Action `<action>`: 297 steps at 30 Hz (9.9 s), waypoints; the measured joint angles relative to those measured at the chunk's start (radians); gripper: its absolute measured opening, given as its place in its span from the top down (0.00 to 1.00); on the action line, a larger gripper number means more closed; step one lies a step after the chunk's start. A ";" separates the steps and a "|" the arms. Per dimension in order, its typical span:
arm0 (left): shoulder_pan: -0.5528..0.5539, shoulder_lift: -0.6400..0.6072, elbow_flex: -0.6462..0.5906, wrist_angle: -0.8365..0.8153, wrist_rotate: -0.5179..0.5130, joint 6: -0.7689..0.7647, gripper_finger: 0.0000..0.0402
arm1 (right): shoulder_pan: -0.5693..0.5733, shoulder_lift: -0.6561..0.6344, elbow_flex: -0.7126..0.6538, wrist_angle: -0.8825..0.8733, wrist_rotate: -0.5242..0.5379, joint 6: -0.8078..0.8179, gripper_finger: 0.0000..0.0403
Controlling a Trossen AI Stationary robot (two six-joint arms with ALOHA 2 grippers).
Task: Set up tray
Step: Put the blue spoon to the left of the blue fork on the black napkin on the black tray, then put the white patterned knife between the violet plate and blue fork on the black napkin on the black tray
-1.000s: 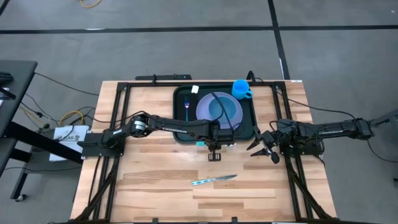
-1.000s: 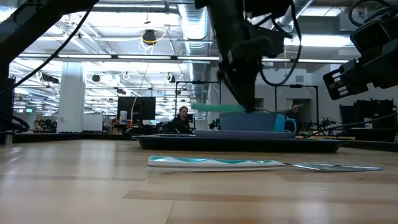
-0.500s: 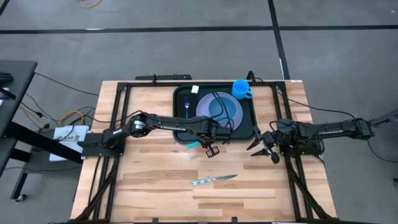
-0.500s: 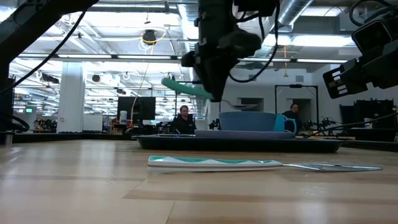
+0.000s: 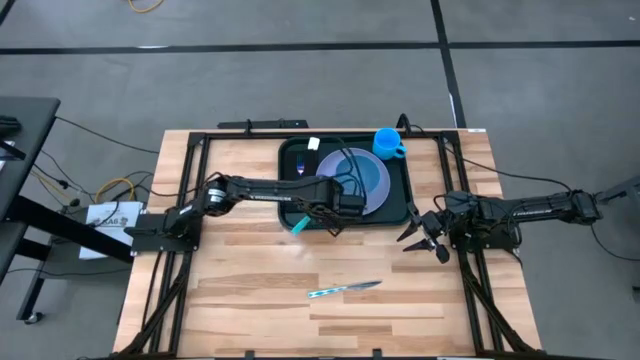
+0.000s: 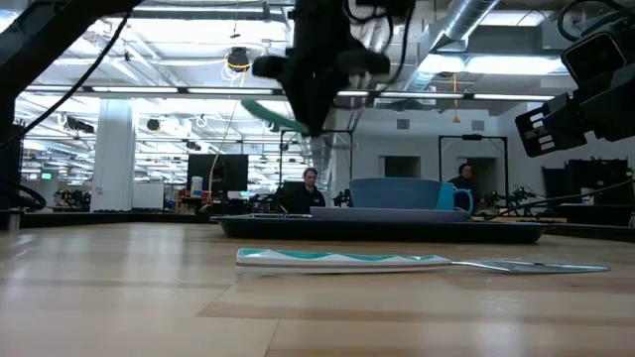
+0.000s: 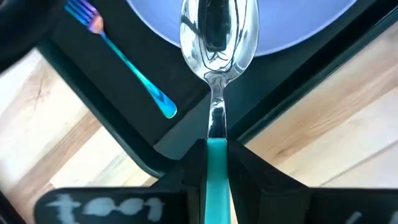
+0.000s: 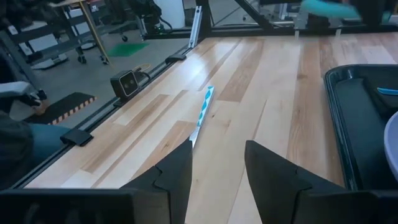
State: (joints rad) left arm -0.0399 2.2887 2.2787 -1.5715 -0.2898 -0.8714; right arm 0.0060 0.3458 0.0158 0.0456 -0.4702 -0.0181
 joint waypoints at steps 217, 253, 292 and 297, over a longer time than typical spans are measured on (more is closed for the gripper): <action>-0.309 -0.020 -0.469 1.011 0.146 0.448 0.73 | -0.001 0.001 0.000 0.001 0.028 -0.069 0.66; -0.307 0.066 -0.449 0.941 0.171 0.379 0.79 | -0.002 0.015 0.000 0.000 0.037 -0.069 0.66; -0.315 0.076 -0.340 0.781 0.142 0.287 0.98 | -0.002 0.015 0.000 -0.001 0.037 -0.068 0.66; -0.323 0.074 -0.338 0.749 0.171 0.232 0.98 | -0.002 0.015 0.000 -0.001 0.037 -0.068 0.66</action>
State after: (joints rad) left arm -0.3629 2.3625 1.9403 -0.8226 -0.1190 -0.6397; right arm 0.0044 0.3607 0.0158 0.0448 -0.4332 -0.0860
